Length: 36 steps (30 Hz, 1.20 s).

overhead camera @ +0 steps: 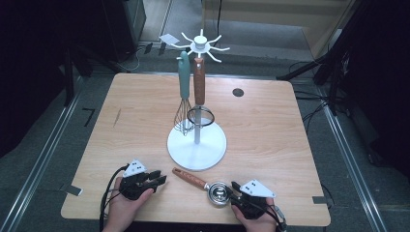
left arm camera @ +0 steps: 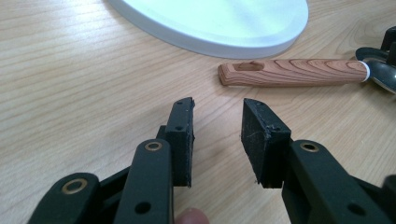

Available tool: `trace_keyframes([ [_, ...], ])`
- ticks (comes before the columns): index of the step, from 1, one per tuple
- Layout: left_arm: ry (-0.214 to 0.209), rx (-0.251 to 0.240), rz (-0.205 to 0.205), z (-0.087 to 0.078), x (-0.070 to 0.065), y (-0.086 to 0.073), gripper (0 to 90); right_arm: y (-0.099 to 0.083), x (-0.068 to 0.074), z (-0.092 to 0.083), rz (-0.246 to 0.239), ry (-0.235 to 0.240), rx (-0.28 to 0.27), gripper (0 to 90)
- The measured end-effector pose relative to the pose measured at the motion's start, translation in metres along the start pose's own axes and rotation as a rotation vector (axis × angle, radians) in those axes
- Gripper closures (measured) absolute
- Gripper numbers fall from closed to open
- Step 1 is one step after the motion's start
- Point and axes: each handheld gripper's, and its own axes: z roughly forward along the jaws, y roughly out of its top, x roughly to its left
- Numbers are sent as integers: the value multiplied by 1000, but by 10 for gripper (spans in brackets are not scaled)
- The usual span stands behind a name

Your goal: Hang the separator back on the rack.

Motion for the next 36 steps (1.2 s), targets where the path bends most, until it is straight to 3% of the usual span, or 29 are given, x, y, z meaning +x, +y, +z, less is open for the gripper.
trace_keyframes([
  [16,-10,-16,1,8,-1,8,672,-8,-14,-14,24,-55,-12,695],
  [36,2,-37,-15,4,6,9,672,-16,-46,-32,71,-160,-21,694],
])
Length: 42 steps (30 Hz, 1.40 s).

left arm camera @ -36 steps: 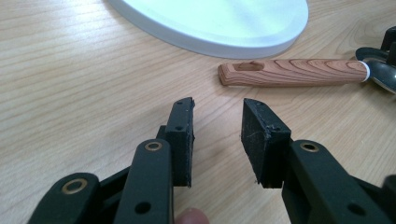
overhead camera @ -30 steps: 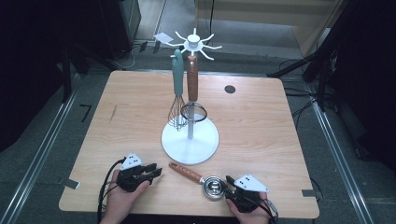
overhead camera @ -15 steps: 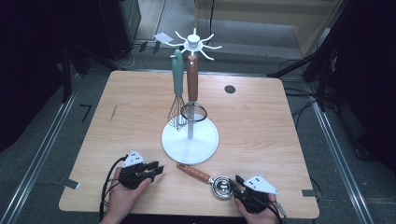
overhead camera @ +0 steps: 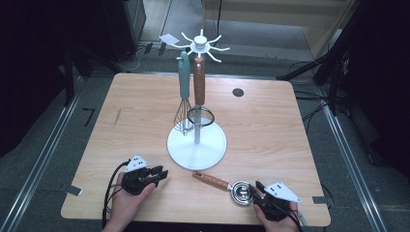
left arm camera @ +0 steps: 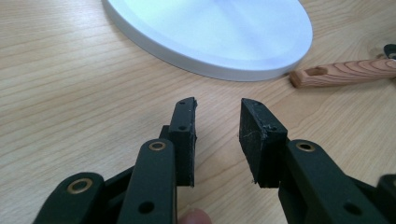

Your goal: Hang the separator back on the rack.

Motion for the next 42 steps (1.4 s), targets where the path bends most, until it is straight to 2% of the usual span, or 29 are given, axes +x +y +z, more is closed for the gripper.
trace_keyframes([
  [8,30,-20,-16,-6,10,0,657,-1,-12,-8,27,-13,-16,673],
  [10,60,-33,-12,-9,14,-1,634,2,-15,-12,32,11,-32,642],
  [12,62,-46,-20,-11,18,-2,619,4,-16,-15,17,18,-38,639],
  [14,73,-57,-27,-14,21,-2,601,9,-18,-16,-15,34,-48,636],
  [16,79,-62,-31,-15,23,-3,593,11,-18,-17,-28,45,-53,642],
  [17,84,-64,-34,-17,24,-4,583,13,-19,-17,-55,44,-59,676],
  [18,94,-74,-39,-20,27,-5,564,18,-18,-17,-122,32,-90,706],
  [19,102,-79,-42,-21,29,-6,553,21,-17,-18,-143,27,-99,713],
  [24,143,-119,-55,-32,37,-11,516,37,-15,-17,-225,83,-120,719],
  [26,148,-127,-57,-34,39,-13,502,42,-13,-15,-252,107,-108,690],
  [27,159,-135,-69,-39,43,-16,493,45,-13,-13,-256,126,-85,680],
  [29,176,-141,-82,-43,46,-19,484,51,-11,-11,-251,180,-2,609],
  [30,176,-141,-82,-43,46,-19,483,51,-11,-11,-251,180,-2,609],
  [31,187,-151,-92,-48,48,-22,481,55,-9,-9,-297,249,18,581],
  [32,191,-153,-93,-51,49,-23,481,57,-8,-8,-301,264,32,567],
  [35,205,-157,-102,-57,51,-27,479,63,-7,-2,-338,305,58,526],
  [36,212,-167,-110,-59,52,-29,479,63,-7,-2,-338,305,58,526],
  [37,219,-170,-116,-62,53,-30,477,67,-6,1,-352,328,69,520],
  [38,221,-177,-123,-64,54,-32,477,67,-6,1,-352,328,69,520],
  [41,242,-189,-137,-73,59,-37,472,74,-3,5,-416,332,92,554],
  [42,242,-189,-137,-73,59,-37,472,74,-3,5,-416,332,92,554],
])
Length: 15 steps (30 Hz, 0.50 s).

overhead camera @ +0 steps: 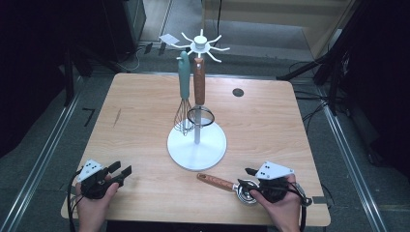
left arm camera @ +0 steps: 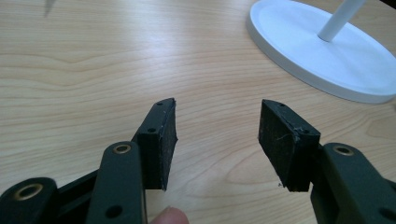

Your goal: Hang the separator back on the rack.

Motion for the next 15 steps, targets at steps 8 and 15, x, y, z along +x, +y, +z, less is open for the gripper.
trace_keyframes([
  [8,54,-9,24,-7,7,-2,465,15,0,10,-68,62,95,606],
  [15,89,-15,3,-9,15,-2,374,27,2,17,-121,100,187,629],
])
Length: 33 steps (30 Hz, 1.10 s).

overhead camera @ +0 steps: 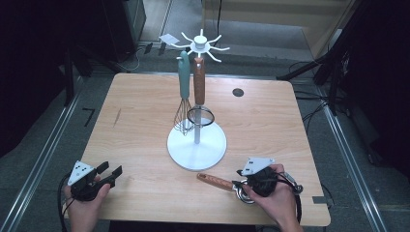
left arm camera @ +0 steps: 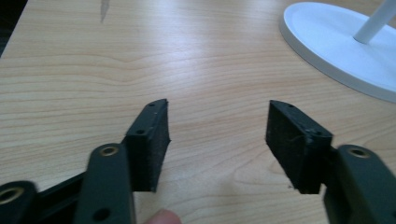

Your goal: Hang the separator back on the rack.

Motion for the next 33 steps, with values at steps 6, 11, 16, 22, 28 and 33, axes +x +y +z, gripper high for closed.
trace_keyframes([
  [6,34,15,-4,0,1,2,184,7,-1,3,-49,24,61,630],
  [11,53,14,-13,-1,6,3,166,14,-1,10,-65,67,102,630],
  [16,41,19,-35,1,10,1,154,18,-1,21,-64,101,166,636],
  [22,45,23,-39,2,10,1,154,24,1,35,-61,117,261,624],
  [28,46,33,-37,4,10,1,155,22,2,45,-45,126,315,626],
  [33,49,33,-36,5,10,1,156,21,3,47,-50,125,316,683],
])
